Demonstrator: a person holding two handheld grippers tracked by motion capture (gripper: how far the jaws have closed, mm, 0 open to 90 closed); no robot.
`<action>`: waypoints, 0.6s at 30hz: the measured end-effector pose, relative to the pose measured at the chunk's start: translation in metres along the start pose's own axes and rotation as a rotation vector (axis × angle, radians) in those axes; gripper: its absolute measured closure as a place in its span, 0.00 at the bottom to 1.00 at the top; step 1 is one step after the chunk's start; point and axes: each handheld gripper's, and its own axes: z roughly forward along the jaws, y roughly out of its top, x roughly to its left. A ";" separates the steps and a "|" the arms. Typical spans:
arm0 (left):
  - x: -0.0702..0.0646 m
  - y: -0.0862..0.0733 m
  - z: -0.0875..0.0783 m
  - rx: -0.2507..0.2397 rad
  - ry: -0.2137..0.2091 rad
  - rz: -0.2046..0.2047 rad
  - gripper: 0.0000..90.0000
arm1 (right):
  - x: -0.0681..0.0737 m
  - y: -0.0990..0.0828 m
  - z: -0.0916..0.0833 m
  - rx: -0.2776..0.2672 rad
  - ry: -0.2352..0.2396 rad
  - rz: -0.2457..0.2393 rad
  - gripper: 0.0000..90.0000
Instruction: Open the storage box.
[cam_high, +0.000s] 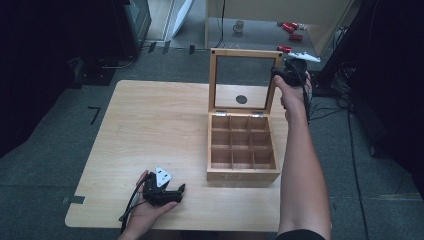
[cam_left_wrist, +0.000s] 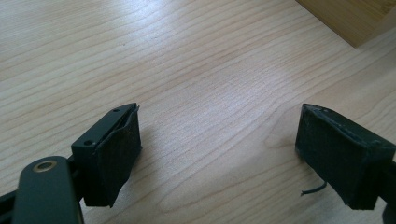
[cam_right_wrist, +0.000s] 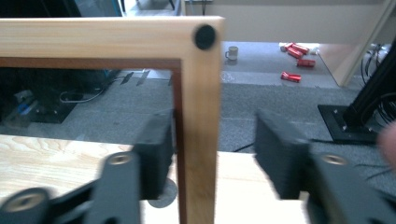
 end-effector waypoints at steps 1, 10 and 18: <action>0.000 0.000 0.000 0.000 0.000 0.000 0.16 | -0.001 -0.001 -0.001 0.001 0.005 0.005 0.45; 0.000 0.000 0.000 -0.001 0.000 0.000 0.16 | -0.006 -0.027 -0.030 0.024 0.108 -0.040 0.15; 0.000 0.000 0.000 0.001 -0.001 -0.001 0.16 | -0.008 -0.055 -0.062 0.017 0.145 -0.027 0.14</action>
